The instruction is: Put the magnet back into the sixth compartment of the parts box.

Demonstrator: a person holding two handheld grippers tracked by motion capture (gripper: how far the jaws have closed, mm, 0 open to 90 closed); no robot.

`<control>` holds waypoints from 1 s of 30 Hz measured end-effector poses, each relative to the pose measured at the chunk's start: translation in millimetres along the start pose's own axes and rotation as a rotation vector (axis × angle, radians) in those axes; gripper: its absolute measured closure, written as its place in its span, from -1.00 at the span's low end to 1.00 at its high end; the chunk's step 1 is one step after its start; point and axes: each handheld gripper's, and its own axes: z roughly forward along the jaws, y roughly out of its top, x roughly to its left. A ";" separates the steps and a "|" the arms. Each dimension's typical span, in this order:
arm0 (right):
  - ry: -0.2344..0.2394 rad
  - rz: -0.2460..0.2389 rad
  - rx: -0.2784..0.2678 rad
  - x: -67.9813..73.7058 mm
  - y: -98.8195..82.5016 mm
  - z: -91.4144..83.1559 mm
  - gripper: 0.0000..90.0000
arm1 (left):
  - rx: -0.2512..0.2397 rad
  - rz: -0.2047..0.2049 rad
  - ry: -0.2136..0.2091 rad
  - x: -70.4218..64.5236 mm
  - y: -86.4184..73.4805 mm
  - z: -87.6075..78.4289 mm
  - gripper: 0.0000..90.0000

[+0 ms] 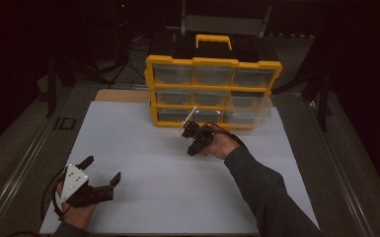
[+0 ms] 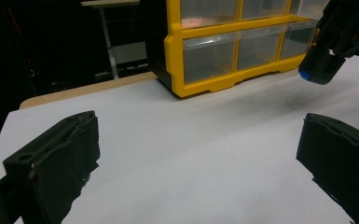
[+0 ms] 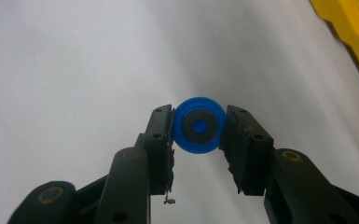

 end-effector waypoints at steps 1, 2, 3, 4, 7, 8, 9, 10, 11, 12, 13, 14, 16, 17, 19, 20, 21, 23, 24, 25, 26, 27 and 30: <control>-0.001 -0.001 -0.001 0.1 0.6 -1.2 0.40 | 0.000 0.000 -0.001 0.0 0.0 0.0 -1.00; -0.001 -0.007 -0.004 -0.4 1.1 -2.2 0.40 | 0.001 0.000 0.000 0.0 0.0 0.0 -1.00; -0.002 -0.002 -0.007 -0.2 1.6 -3.3 0.40 | 0.002 0.000 -0.001 0.1 -0.1 0.1 -1.00; -0.003 -0.005 -0.009 -0.7 2.0 -4.5 0.40 | 0.002 0.001 -0.001 0.1 0.0 0.1 -1.00; -0.005 0.002 -0.018 -1.6 3.2 -8.3 0.40 | 0.002 0.001 -0.001 0.1 0.0 0.2 -1.00; -0.005 0.000 -0.022 -2.0 3.6 -9.2 0.41 | 0.003 0.001 -0.001 0.0 -0.1 0.3 -1.00; -0.006 -0.001 -0.022 -2.0 4.0 -9.6 0.40 | 0.003 0.002 -0.001 0.0 -0.1 0.4 -1.00; -0.010 -0.002 -0.022 -1.5 4.2 -9.6 0.40 | 0.004 0.003 -0.002 0.0 -0.1 0.5 -1.00; -0.010 -0.002 -0.022 -1.5 4.2 -9.6 0.40 | 0.004 0.003 -0.002 0.0 -0.1 0.5 -1.00; -0.009 -0.005 -0.019 -0.9 4.9 -9.7 0.40 | 0.005 0.004 -0.002 -0.2 0.0 0.6 -1.00; -0.011 -0.007 -0.023 -0.5 5.9 -10.5 0.40 | 0.005 0.004 -0.002 -0.2 0.0 0.5 -1.00; -0.009 -0.007 -0.024 -0.2 7.4 -12.0 0.40 | 0.005 0.003 -0.002 -0.1 0.0 0.4 -1.00; -0.009 -0.009 -0.027 -0.2 8.0 -12.6 0.40 | 0.005 0.003 -0.001 0.1 -0.1 0.4 -1.00; -0.009 -0.009 -0.027 -0.2 8.0 -12.6 0.40 | 0.005 0.003 -0.001 0.1 -0.1 0.4 -1.00; -0.012 -0.012 -0.031 1.6 11.2 -15.8 0.40 | 0.003 0.002 -0.002 -0.2 0.0 0.5 -1.00; -0.012 -0.012 -0.031 1.6 11.2 -15.8 0.40 | 0.004 0.002 -0.002 -0.1 0.0 0.5 -1.00; -0.013 -0.018 -0.032 1.5 12.0 -16.6 0.40 | 0.003 0.001 -0.001 -0.1 0.0 0.4 -1.00; -0.015 -0.014 -0.037 2.5 14.6 -20.6 0.41 | 0.002 0.000 -0.001 0.1 0.0 0.3 -1.00; -0.015 -0.014 -0.037 2.5 14.6 -20.6 0.41 | 0.001 0.000 -0.001 0.1 0.0 0.2 -1.00; -0.017 -0.015 -0.047 2.7 16.0 -23.4 0.40 | 0.002 0.000 -0.001 0.2 -0.1 0.3 -1.00; -0.016 -0.016 -0.051 2.6 16.7 -24.7 0.41 | 0.002 0.000 -0.001 0.2 -0.1 0.3 -1.00; -0.016 -0.016 -0.051 2.6 16.7 -24.7 0.41 | 0.002 0.000 -0.001 0.1 0.0 0.3 -1.00; -0.019 -0.013 -0.056 3.0 18.5 -28.7 0.40 | 0.000 0.000 -0.001 0.0 0.0 0.1 -1.00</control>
